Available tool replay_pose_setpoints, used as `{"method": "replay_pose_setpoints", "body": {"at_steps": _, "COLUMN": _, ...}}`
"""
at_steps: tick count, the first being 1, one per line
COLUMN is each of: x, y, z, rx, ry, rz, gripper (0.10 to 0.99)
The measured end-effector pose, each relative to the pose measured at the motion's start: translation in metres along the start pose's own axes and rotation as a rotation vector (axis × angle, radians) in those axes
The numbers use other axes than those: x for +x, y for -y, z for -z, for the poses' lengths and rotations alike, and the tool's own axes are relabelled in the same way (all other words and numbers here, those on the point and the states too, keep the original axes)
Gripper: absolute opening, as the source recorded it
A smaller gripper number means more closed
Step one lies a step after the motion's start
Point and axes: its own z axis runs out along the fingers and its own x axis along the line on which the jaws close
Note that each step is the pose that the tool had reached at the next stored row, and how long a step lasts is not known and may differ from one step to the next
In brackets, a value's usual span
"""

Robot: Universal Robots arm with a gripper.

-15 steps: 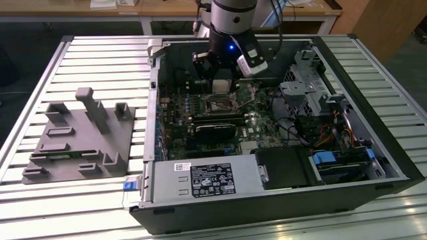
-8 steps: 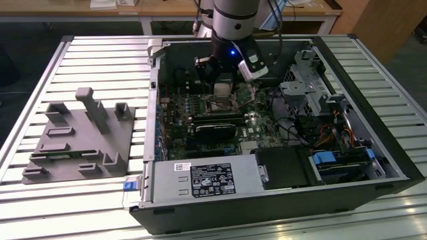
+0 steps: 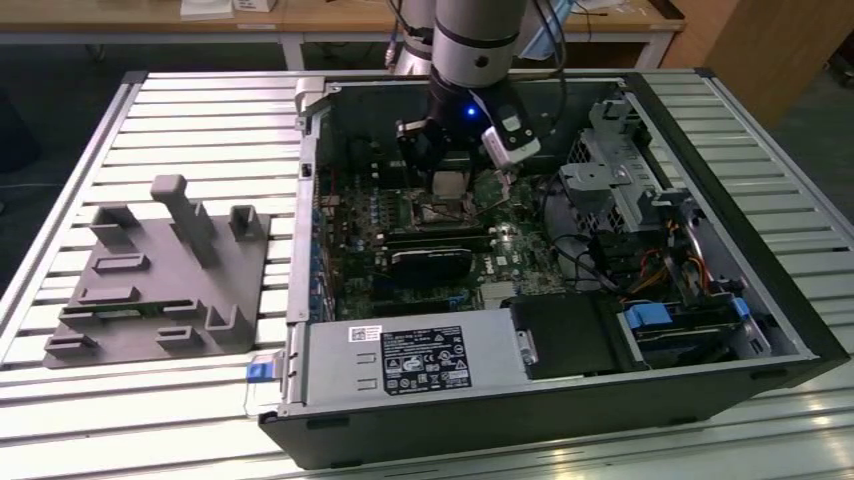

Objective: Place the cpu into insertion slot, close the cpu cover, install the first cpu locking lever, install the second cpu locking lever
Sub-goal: 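Place the cpu into insertion slot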

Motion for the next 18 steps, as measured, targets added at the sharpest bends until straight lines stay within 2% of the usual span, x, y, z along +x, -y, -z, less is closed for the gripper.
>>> {"method": "replay_pose_setpoints", "body": {"at_steps": 10, "x": -0.0004, "y": -0.0094, "z": -0.0148, "rx": 0.032, "ry": 0.0009, "rz": 0.000, "gripper": 0.537}}
{"method": "replay_pose_setpoints", "body": {"at_steps": 16, "x": -0.0004, "y": -0.0095, "z": -0.0154, "rx": 0.033, "ry": 0.0011, "rz": -0.003, "gripper": 0.537}}
{"method": "replay_pose_setpoints", "body": {"at_steps": 18, "x": -0.0004, "y": -0.0095, "z": -0.0156, "rx": 0.033, "ry": 0.0028, "rz": -0.029, "gripper": 0.537}}
